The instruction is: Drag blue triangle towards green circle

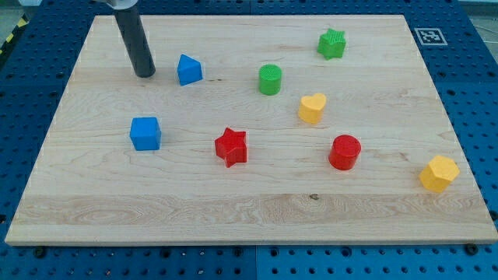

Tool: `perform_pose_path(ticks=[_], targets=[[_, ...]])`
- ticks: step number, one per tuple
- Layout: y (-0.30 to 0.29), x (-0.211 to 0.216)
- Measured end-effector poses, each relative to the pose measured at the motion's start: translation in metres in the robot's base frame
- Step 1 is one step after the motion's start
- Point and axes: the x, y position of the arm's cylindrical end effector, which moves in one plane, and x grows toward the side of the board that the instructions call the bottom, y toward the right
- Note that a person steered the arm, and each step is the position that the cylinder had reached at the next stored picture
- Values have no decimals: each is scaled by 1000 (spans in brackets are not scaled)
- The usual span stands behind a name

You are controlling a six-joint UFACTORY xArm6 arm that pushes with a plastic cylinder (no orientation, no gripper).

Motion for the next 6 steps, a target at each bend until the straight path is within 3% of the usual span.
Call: perform_pose_path(ticks=[6], targets=[[78,17]])
